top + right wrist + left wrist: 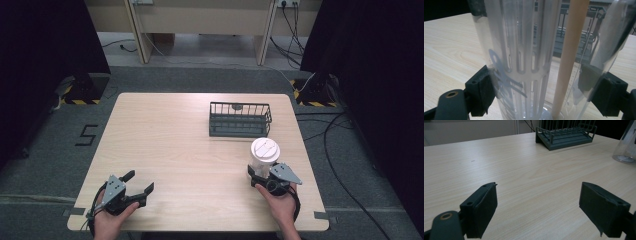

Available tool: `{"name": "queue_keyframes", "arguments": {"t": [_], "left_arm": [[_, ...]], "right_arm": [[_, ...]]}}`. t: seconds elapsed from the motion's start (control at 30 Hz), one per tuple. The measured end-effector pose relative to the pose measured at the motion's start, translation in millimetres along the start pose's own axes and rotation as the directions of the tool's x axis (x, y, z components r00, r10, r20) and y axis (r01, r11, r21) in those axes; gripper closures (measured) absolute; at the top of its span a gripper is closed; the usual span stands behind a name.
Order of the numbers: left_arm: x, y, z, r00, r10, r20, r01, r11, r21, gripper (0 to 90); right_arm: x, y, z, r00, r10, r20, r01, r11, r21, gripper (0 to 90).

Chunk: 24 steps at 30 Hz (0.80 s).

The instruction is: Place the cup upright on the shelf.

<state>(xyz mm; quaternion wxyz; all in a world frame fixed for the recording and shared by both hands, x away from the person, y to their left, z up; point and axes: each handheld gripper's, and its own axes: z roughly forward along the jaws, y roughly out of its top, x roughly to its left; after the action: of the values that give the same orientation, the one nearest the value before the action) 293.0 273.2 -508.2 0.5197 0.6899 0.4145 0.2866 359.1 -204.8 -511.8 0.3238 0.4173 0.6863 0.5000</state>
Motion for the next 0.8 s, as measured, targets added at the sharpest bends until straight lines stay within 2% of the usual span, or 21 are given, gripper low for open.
{"name": "queue_keyframes", "arguments": {"t": [0.5, 0.8], "left_arm": [[0.7, -0.1, -0.1, 1.0000, 0.003, -0.007, -0.003, 1.0000, -0.001, 14.5], [0.9, -0.2, -0.2, 1.0000, 0.002, -0.008, -0.002, 1.0000, -0.001, 14.5]], "right_arm": [[-2.2, 7.9, -0.9, 1.0000, 0.006, 0.005, -0.006, 1.000, -0.004, 18.8], [-1.8, 15.7, 3.2, 1.0000, -0.005, 0.003, 0.005, 1.000, -0.004, 18.8]]}}
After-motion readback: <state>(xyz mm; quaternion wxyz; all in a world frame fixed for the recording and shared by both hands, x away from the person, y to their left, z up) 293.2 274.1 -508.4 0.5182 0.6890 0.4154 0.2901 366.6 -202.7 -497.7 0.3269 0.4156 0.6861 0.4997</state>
